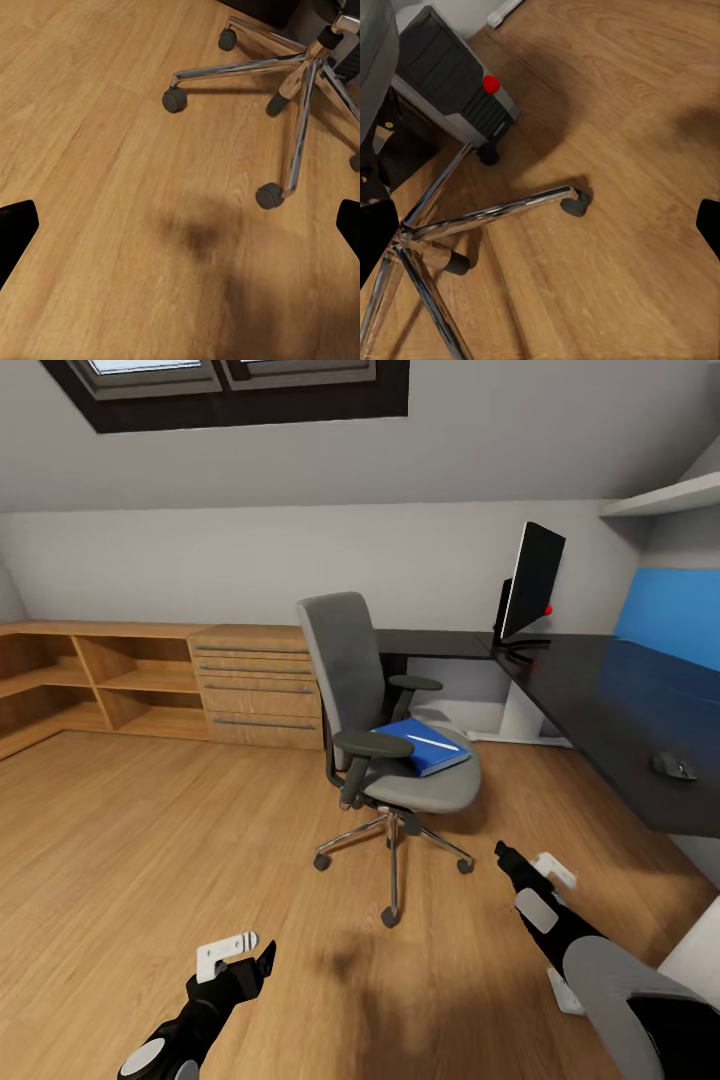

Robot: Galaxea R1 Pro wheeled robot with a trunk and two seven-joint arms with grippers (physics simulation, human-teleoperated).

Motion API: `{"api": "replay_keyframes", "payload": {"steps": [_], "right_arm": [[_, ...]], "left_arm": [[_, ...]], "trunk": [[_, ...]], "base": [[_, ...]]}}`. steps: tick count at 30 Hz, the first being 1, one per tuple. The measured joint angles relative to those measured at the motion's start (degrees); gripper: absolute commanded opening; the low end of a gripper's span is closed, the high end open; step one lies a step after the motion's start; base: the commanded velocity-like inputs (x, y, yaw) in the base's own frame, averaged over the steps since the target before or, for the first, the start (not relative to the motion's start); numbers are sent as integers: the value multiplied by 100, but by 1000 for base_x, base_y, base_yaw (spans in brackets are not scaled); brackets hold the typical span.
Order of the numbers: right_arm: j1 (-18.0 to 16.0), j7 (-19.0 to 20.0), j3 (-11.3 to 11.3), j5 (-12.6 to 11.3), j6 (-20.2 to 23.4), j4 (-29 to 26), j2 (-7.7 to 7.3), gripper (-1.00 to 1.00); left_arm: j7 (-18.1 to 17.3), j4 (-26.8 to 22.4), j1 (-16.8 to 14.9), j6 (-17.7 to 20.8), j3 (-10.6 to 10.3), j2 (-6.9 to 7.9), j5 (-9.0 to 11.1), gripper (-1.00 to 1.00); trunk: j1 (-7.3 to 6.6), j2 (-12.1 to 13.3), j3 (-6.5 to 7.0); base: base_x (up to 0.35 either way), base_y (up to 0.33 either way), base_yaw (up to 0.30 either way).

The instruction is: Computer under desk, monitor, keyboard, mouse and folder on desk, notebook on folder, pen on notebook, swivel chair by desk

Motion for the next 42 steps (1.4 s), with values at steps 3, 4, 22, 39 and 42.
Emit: {"api": "replay_keyframes", "payload": {"steps": [3,4,22,39,42], "right_arm": [[-13,-22,-83,-19,584,-408,-163,100],[-13,-26,-104,-26,631,-450,-185,100],[-16,63,-308,-87,785,-616,-284,100],[-16,55,-312,-94,794,-614,-288,100],[-16,55,-312,-95,794,-609,-293,100]], "left_arm": [[4,0,0,0,0,0,-7,100],[5,0,0,0,0,0,-5,100],[7,0,0,0,4,0,-1,100],[8,9,0,0,8,0,8,100],[8,9,0,0,8,0,8,100]], "trunk": [[0,0,0],[0,0,0],[-3,0,0],[-3,0,0],[-3,0,0]], "base": [[0,0,0],[0,0,0],[132,0,0],[326,0,0],[314,0,0]]}}
